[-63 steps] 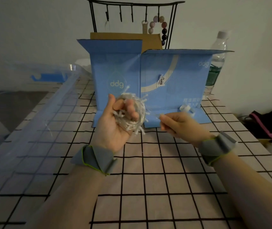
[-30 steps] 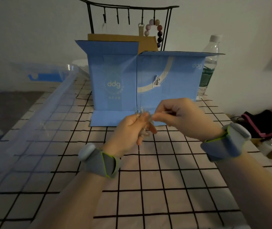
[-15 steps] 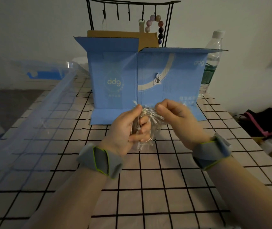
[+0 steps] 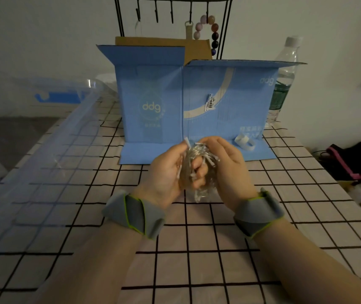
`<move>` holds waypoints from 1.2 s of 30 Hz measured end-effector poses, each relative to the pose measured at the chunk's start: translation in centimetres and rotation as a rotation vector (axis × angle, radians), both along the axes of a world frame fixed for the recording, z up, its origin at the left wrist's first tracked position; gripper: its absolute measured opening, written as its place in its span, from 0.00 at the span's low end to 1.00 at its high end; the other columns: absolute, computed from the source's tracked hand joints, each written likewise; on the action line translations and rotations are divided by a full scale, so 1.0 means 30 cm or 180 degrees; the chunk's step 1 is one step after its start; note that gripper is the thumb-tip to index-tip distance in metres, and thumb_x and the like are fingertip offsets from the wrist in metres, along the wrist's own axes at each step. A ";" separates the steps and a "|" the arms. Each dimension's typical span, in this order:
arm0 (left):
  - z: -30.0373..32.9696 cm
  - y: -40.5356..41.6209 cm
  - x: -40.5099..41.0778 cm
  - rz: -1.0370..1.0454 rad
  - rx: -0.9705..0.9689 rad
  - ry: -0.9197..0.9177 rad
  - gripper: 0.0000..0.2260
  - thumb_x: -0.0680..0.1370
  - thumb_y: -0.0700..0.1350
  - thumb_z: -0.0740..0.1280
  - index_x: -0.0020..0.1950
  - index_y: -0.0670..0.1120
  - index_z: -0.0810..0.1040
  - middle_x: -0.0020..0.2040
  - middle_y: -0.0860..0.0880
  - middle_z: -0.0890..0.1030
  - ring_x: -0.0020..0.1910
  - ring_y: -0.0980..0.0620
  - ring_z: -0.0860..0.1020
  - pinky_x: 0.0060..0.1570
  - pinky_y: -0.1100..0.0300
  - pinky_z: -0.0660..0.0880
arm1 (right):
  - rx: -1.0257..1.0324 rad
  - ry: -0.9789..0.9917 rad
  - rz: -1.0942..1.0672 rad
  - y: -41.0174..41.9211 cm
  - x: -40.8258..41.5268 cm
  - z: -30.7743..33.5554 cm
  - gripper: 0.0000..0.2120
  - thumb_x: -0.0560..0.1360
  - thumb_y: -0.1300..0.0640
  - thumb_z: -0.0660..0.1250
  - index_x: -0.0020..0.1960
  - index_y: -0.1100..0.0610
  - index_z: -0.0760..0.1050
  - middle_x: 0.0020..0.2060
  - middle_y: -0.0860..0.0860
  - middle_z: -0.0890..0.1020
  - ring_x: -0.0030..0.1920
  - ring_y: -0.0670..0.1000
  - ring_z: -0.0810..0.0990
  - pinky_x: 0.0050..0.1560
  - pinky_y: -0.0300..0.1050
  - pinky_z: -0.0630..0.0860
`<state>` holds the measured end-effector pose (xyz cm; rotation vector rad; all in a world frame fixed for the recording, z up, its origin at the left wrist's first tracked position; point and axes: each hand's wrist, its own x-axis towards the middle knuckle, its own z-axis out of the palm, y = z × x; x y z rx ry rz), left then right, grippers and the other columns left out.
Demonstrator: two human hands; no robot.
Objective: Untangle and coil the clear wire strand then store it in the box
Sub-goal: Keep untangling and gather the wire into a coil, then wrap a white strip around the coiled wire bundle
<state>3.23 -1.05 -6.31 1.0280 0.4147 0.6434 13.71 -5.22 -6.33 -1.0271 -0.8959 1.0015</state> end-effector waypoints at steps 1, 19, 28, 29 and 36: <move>0.001 -0.001 0.000 0.0075 -0.0007 0.0051 0.26 0.81 0.49 0.48 0.26 0.44 0.71 0.24 0.46 0.72 0.22 0.51 0.69 0.27 0.62 0.69 | 0.0052 -0.0111 -0.0058 -0.004 0.005 0.008 0.12 0.79 0.62 0.55 0.40 0.61 0.71 0.20 0.49 0.76 0.19 0.46 0.71 0.21 0.35 0.71; -0.041 -0.009 0.017 0.1164 0.2544 0.1838 0.09 0.80 0.47 0.57 0.40 0.48 0.71 0.34 0.54 0.76 0.33 0.64 0.75 0.38 0.70 0.70 | -0.0338 -0.0188 -0.0602 0.028 0.019 -0.042 0.09 0.76 0.65 0.57 0.41 0.64 0.73 0.30 0.58 0.74 0.32 0.55 0.73 0.33 0.44 0.71; -0.054 0.012 0.068 0.2293 0.1684 0.1182 0.09 0.77 0.41 0.64 0.56 0.45 0.78 0.39 0.56 0.80 0.33 0.67 0.77 0.37 0.73 0.73 | -0.0485 -0.0444 -0.0752 0.095 0.042 -0.046 0.10 0.77 0.63 0.57 0.38 0.58 0.72 0.34 0.55 0.76 0.37 0.53 0.74 0.38 0.45 0.72; -0.050 0.016 0.074 0.2245 0.1582 0.1105 0.10 0.77 0.40 0.65 0.57 0.45 0.79 0.39 0.55 0.80 0.33 0.67 0.78 0.37 0.73 0.74 | -0.0511 -0.0603 -0.0707 0.104 0.058 -0.049 0.10 0.76 0.63 0.57 0.38 0.58 0.72 0.34 0.54 0.76 0.37 0.52 0.74 0.38 0.45 0.72; -0.064 0.079 0.118 0.2149 0.0954 0.1142 0.09 0.78 0.40 0.63 0.55 0.41 0.79 0.30 0.49 0.74 0.23 0.62 0.70 0.28 0.70 0.71 | -0.0744 -0.2662 -0.1149 0.181 0.244 -0.082 0.10 0.77 0.59 0.57 0.48 0.60 0.77 0.44 0.56 0.81 0.46 0.54 0.76 0.50 0.47 0.69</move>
